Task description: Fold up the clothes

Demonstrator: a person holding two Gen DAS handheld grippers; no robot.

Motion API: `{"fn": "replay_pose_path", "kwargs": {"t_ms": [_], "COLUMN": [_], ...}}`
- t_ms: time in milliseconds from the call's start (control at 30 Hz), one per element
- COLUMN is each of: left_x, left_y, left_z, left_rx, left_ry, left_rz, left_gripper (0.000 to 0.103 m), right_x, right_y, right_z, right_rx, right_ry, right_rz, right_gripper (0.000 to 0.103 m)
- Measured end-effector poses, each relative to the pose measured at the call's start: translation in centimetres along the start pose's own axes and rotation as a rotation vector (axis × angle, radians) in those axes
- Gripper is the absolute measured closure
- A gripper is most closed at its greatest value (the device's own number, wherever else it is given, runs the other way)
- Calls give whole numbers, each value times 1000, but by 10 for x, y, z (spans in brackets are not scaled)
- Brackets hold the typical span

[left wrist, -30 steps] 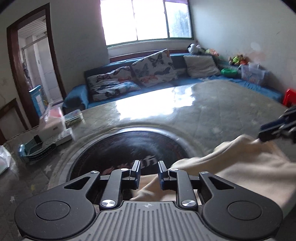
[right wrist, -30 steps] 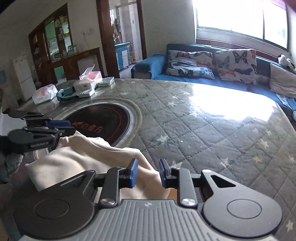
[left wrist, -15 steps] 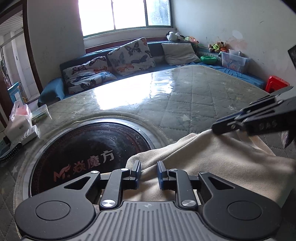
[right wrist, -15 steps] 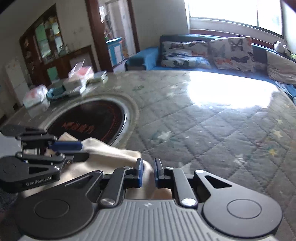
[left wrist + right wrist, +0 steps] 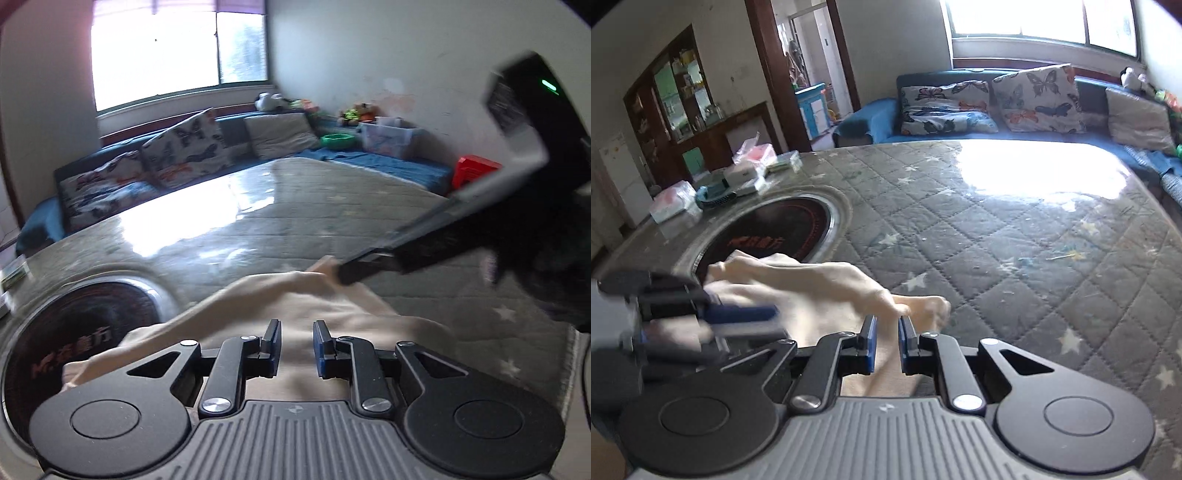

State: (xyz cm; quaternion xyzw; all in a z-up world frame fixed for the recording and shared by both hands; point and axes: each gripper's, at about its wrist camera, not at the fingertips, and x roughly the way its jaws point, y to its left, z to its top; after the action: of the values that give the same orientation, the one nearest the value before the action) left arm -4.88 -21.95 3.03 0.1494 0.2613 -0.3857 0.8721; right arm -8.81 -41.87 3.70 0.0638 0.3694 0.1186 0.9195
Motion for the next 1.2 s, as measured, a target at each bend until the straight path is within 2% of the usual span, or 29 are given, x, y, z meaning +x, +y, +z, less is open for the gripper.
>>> {"fn": "replay_pose_path", "kwargs": {"t_ms": [167,367,600,733,867,1000,1067,1200], "left_x": [1,3,-11,-34,-55,-63,-64,-65], "left_y": [-19,-27,-20,1,31,57,68,70], "left_z": [-7,-13,-12,-17,-28,-45,-53,-68], "left_rx": [27,29,12,-18,-66,-113,-142,-161], "left_ry": [0,-1,-27,-45,-43,-5,19,45], "left_rz": [-44,-60,-53,8,117,237,263,257], "left_gripper": [84,85,82,81,81,81,82,82], "right_x": [14,38,18,-8,-21,-17,-11,-3], "right_y": [3,2,3,17,29,45,50,57], "right_z": [4,2,1,-10,-21,-31,-35,-45], "right_rx": [-2,-10,14,-19,-56,-114,-134,-175], "right_ry": [10,46,3,-15,-12,4,18,36], "right_rz": [39,24,38,65,78,100,101,86], "right_gripper": [92,93,92,92,92,91,91,91]}}
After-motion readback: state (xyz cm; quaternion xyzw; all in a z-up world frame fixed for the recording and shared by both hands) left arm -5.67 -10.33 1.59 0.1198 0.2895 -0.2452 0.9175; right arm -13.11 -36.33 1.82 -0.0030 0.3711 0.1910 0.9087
